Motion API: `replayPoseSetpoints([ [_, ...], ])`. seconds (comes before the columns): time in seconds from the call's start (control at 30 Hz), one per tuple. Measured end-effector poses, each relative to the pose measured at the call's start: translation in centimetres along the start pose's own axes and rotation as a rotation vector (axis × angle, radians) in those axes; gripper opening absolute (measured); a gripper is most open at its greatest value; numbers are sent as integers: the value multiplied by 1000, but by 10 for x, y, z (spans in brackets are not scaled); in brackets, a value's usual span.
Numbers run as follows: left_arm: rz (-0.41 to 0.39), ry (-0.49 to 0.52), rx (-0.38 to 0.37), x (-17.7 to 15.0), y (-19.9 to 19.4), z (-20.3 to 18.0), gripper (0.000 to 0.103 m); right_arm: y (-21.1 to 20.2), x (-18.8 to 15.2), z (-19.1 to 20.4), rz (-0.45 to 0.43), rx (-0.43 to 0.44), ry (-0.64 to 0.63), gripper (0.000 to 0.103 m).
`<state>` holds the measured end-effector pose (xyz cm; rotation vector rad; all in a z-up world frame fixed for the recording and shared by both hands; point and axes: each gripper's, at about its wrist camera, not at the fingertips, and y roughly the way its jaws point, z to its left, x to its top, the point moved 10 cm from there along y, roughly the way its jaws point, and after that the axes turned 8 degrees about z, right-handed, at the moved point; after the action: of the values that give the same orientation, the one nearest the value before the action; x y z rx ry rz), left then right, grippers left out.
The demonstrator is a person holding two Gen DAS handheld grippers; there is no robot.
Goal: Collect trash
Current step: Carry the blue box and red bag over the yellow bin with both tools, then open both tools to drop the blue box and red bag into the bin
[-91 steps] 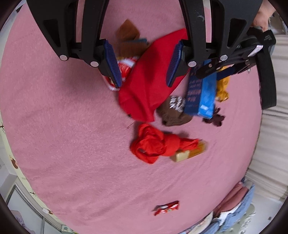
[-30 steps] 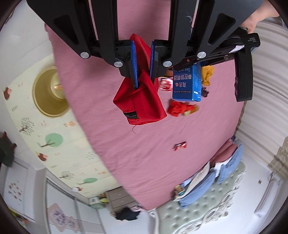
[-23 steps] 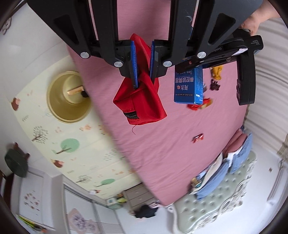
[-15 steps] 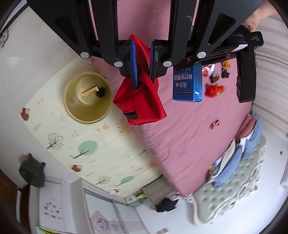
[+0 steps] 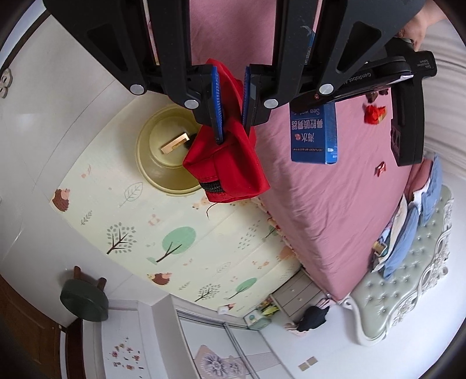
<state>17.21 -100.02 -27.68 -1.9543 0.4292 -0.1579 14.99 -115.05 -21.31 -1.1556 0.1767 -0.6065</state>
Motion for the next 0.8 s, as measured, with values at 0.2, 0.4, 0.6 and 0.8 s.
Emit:
replayPoseSetpoints([
  [0.2,5,51,-30,34,14,-40,53,4,26,-22,-18,-20,20,12],
  [0.4,-19,94,-20,58,14,-61,80,-2,47,-42,-47,-53,40,33],
  [0.6,-14,100,10,63,9,-52,82,-3,50,-51,-45,-36,72,33],
  [0.8,-19,60,24,47,-2,-21,82,3,44,-34,-20,-2,64,33],
])
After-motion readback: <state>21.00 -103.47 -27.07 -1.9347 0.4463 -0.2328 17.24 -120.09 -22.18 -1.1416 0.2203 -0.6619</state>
